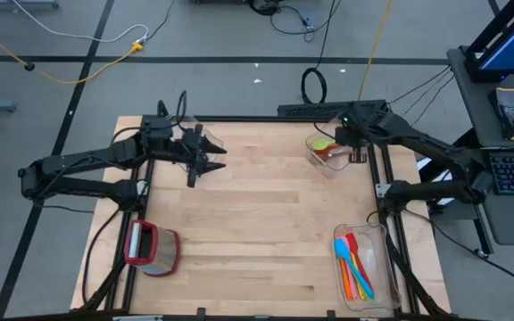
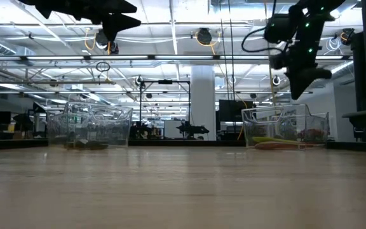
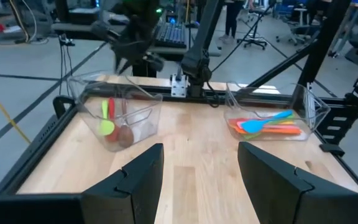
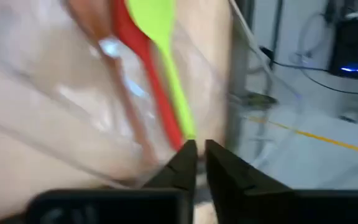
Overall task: Pick & Place Kitchen Items
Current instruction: Return To Home position
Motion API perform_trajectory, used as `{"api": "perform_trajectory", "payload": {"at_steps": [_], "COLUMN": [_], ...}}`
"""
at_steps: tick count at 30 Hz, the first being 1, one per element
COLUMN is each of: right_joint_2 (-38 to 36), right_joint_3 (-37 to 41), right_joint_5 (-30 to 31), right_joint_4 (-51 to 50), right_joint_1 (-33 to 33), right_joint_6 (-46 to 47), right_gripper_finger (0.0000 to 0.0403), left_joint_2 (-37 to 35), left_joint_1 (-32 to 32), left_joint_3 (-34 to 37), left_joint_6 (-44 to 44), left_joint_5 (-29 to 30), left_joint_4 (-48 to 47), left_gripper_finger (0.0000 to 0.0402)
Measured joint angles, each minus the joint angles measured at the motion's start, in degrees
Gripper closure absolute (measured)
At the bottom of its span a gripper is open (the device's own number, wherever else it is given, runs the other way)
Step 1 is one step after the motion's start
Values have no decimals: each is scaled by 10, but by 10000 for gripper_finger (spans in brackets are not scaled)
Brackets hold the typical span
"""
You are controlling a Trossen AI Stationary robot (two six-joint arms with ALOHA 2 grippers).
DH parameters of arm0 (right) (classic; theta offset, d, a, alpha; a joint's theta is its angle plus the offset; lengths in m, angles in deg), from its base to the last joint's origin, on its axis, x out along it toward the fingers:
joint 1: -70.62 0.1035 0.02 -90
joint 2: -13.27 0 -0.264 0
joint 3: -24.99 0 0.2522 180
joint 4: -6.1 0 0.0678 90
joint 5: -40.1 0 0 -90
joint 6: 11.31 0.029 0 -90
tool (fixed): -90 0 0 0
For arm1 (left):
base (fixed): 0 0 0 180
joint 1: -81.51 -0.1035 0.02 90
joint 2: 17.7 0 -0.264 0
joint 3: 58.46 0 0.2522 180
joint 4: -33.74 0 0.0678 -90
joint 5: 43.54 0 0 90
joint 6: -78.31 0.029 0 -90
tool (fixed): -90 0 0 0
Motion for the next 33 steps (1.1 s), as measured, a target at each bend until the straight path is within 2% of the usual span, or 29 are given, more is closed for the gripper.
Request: {"api": "perform_trajectory", "payload": {"at_steps": [3,12,21,26,33], "right_joint_2": [-31,-93,-130,-139,-168], "right_joint_3": [0,0,0,0,0], "right_joint_5": [-50,-108,-103,-102,-99], "right_joint_4": [-27,-21,31,42,41], "right_joint_1": [12,77,170,215,251], "right_joint_6": [55,212,343,396,442], "right_gripper_finger": [398,401,402,402,402], "left_joint_2": [-25,-110,-177,-213,-298], "left_joint_1": [-1,19,71,91,96], "left_joint_3": [14,151,245,280,331], "left_joint_6": [-1,-70,-125,-125,-125], "left_joint_5": [0,34,141,152,170], "left_joint_4": [4,125,160,188,180], "left_gripper_finger": [190,190,190,190,190]}}
